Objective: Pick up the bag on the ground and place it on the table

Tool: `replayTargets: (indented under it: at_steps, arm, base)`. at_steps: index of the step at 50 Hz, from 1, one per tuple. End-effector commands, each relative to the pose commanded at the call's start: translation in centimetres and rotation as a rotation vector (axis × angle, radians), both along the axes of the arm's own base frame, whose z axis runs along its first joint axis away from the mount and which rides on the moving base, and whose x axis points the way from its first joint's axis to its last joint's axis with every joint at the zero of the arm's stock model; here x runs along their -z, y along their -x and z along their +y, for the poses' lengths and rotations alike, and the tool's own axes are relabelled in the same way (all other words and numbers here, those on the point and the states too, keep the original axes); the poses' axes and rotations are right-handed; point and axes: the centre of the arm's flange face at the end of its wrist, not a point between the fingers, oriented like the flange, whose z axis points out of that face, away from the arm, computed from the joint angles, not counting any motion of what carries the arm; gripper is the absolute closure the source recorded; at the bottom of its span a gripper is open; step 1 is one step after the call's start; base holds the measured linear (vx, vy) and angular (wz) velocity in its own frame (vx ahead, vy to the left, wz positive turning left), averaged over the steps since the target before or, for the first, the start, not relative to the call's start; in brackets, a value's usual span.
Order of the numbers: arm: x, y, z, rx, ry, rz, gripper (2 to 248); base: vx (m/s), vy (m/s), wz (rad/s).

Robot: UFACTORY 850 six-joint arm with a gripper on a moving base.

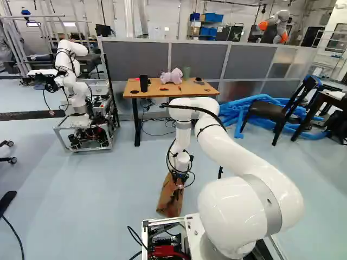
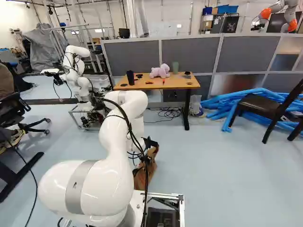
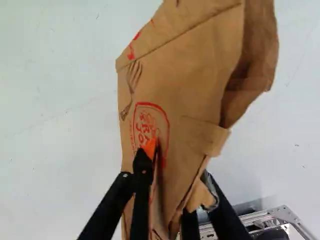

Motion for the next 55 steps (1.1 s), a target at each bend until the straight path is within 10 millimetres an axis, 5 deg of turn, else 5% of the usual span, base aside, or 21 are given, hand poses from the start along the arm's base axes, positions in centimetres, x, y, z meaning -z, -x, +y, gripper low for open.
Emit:
replayTargets:
  at_steps: [3, 4, 9, 10, 25, 55]
  arm:
    - [0.0, 0.0, 0.0, 0.0, 0.0, 0.0, 175]
    - [0.0, 0.0, 0.0, 0.0, 0.0, 0.0, 212]
    - [0.0, 0.0, 0.0, 0.0, 0.0, 0.0, 212]
    - [0.0, 0.0, 0.0, 0.0, 0.0, 0.0, 229]
    - [-0.2, 0.0, 0.0, 0.0, 0.0, 0.0, 229]
    - [-4.5, 0.1, 0.0, -0.002, -0.001, -0.01, 229]
  base:
    - [0.0, 0.0, 0.0]
    - [0.0, 0.0, 0.0]
    - [0.0, 0.0, 0.0]
    - [0.0, 0.0, 0.0]
    - [0.0, 0.0, 0.0]
    - [0.0, 0.0, 0.0]
